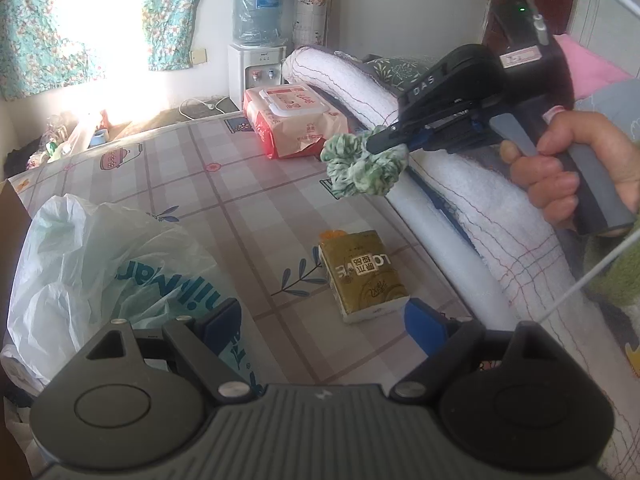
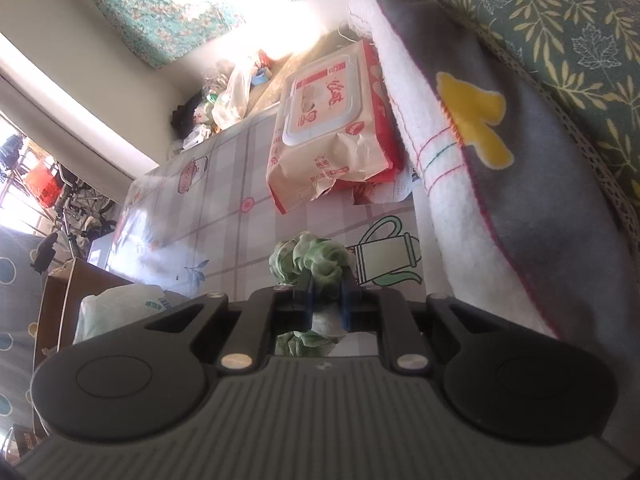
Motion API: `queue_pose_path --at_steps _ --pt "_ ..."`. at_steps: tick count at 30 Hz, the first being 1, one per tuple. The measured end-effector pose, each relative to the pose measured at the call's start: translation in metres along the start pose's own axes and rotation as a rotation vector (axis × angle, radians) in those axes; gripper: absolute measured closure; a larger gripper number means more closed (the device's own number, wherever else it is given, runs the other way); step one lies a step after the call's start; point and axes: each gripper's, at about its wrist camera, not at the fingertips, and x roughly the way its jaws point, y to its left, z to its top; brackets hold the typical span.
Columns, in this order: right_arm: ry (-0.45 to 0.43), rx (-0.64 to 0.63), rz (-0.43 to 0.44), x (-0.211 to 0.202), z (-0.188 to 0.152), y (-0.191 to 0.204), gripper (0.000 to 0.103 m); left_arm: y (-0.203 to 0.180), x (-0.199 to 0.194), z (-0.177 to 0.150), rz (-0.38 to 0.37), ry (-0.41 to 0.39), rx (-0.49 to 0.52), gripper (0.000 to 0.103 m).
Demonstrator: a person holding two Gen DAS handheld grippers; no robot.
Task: Organize soft objects
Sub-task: 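Grasp the green scrunchie with the right gripper and lift it, then grasp the gold packet with the left gripper while the right gripper holds the scrunchie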
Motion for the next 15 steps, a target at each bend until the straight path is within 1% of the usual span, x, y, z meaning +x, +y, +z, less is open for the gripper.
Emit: queue_pose_path --at_steps 4,7,11,15 --pt "-0.068 0.024 0.034 -0.056 -0.019 -0.011 0.092 -0.011 0.012 0.008 -0.009 0.025 0.000 0.013" --pt "-0.102 0.053 0.061 -0.091 -0.042 -0.025 0.092 -0.021 0.029 0.014 -0.010 0.049 -0.013 0.013" --pt "-0.112 0.097 0.097 -0.114 -0.074 -0.042 0.092 -0.034 0.054 0.020 -0.004 0.086 -0.020 0.013" --pt "-0.108 0.119 0.123 -0.120 -0.097 -0.052 0.092 -0.034 0.080 0.024 0.011 0.141 -0.081 0.015"
